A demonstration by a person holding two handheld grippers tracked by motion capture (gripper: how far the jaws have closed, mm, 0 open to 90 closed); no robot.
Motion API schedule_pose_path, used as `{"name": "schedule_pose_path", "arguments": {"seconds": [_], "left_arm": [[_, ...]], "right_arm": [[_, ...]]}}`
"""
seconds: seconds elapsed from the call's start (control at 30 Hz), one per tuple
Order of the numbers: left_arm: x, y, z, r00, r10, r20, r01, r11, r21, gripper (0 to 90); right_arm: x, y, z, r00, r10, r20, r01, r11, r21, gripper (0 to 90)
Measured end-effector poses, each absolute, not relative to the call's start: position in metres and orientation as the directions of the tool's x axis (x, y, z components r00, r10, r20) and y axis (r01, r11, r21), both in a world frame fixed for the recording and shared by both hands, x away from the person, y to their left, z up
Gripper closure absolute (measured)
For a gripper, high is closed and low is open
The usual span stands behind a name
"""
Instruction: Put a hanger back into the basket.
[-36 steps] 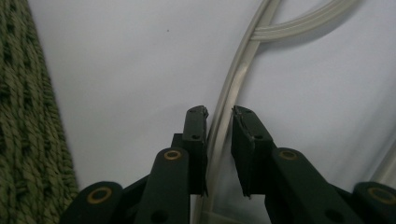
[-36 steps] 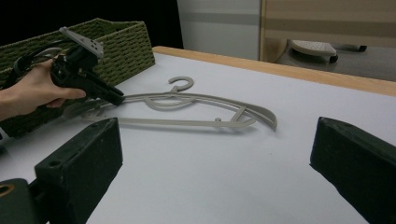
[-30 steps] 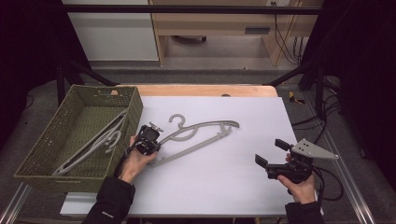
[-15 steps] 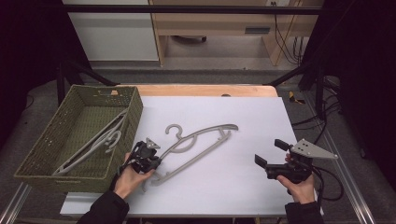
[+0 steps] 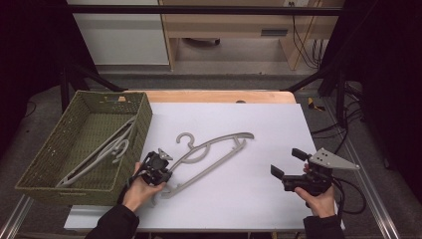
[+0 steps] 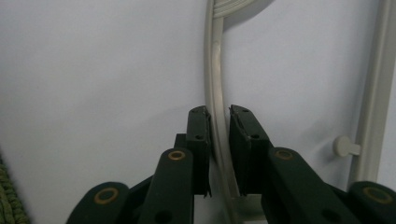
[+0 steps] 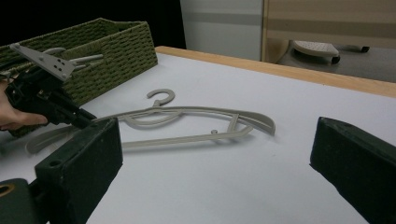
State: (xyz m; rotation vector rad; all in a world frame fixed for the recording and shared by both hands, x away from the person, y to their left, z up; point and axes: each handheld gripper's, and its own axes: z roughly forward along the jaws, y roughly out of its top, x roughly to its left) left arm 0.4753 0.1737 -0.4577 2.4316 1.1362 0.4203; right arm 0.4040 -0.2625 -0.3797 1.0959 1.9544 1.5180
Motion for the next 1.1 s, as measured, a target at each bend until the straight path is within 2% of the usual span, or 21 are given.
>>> {"name": "schedule_pose_path", "arguments": {"seconds": [0.17, 0.53, 0.77, 1.1], "left_arm": [[0.475, 0.174, -0.458, 0.598, 0.798, 0.073, 0.669, -0.547, 0.502, 81.8], [0.466, 0.175, -0.454, 0.610, 0.791, 0.056, 0.632, -0.528, 0.568, 82.7], [0.457, 0.180, -0.434, 0.616, 0.785, 0.071, 0.574, -0.509, 0.642, 82.7], [0.446, 0.186, -0.407, 0.617, 0.782, 0.088, 0.530, -0.495, 0.689, 82.7]], "right_arm": [[0.404, -0.262, -0.380, -0.596, 0.792, 0.130, 0.325, 0.090, 0.941, 2.5], [0.404, -0.265, -0.381, -0.592, 0.795, 0.131, 0.324, 0.087, 0.942, 2.5], [0.403, -0.266, -0.381, -0.595, 0.793, 0.133, 0.323, 0.085, 0.943, 2.5], [0.404, -0.267, -0.381, -0.588, 0.798, 0.132, 0.327, 0.086, 0.941, 2.5]]}}
